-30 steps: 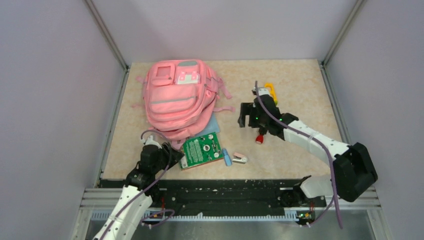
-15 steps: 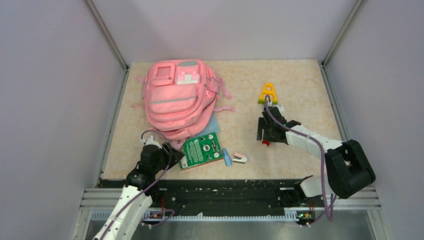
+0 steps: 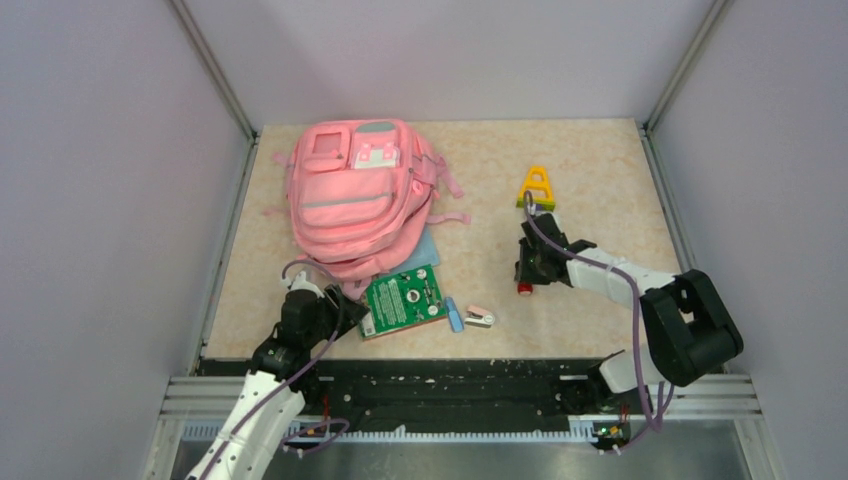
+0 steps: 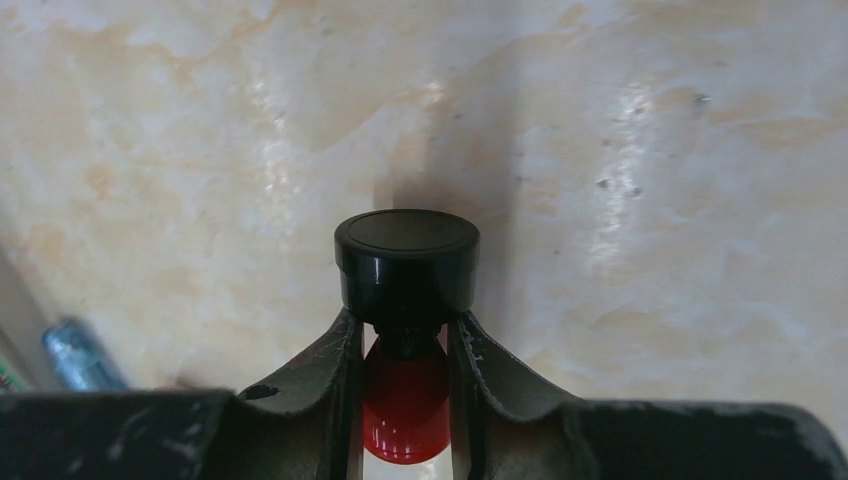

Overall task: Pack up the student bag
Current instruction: Adjust the personal item at the center of the board.

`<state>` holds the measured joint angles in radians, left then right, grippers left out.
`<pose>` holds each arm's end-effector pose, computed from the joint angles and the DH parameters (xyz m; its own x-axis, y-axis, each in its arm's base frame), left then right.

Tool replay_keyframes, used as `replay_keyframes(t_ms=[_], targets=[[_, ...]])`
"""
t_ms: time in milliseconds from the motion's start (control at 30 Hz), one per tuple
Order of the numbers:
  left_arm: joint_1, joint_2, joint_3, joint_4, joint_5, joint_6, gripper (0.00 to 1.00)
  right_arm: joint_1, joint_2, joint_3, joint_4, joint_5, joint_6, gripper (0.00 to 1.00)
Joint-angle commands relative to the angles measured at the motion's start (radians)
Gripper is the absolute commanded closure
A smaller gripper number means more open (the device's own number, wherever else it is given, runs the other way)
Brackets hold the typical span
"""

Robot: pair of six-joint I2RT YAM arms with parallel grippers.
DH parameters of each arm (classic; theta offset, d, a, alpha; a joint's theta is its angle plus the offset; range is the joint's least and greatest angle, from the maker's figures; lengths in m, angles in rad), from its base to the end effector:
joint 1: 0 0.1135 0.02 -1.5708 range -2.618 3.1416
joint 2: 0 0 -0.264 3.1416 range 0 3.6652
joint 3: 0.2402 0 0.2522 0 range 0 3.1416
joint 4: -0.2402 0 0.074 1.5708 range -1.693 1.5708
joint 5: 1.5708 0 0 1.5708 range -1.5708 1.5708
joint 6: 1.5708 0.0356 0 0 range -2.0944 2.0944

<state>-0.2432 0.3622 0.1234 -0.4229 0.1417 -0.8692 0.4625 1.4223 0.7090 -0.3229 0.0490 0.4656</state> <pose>0.1070 -0.0317 0.1403 -0.6496 -0.6179 -0.4429 -0.2318 0.7159 -0.6586 0.2346 0.1150 0.1654 -0.8781 0.0633 -0.4742 -0.0325 0.9810 0.1911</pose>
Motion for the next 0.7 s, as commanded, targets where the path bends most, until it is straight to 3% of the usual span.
replay_keyframes(t_ms=[0, 100, 267, 400, 533, 667], targets=[[-0.002, -0.011, 0.021, 0.022, 0.004, 0.011, 0.45, -0.002, -0.01, 0.08, -0.049, -0.269, -0.034, 1.0], [-0.002, -0.012, 0.029, 0.018, 0.003, 0.013, 0.45, -0.003, -0.006, 0.113, -0.164, -0.337, -0.083, 1.0], [-0.002, -0.014, 0.045, 0.027, -0.004, 0.015, 0.45, -0.002, -0.002, 0.197, -0.385, -0.271, -0.16, 1.0], [-0.002, -0.013, 0.074, 0.023, -0.009, 0.04, 0.44, -0.002, 0.056, 0.203, -0.364, -0.412, -0.126, 1.0], [-0.002, -0.007, 0.112, -0.003, -0.026, 0.064, 0.43, -0.003, 0.099, 0.146, -0.244, -0.584, 0.036, 1.0], [-0.002, -0.009, 0.131, -0.002, -0.023, 0.078, 0.42, -0.01, 0.104, 0.155, -0.283, -0.608, 0.143, 1.0]])
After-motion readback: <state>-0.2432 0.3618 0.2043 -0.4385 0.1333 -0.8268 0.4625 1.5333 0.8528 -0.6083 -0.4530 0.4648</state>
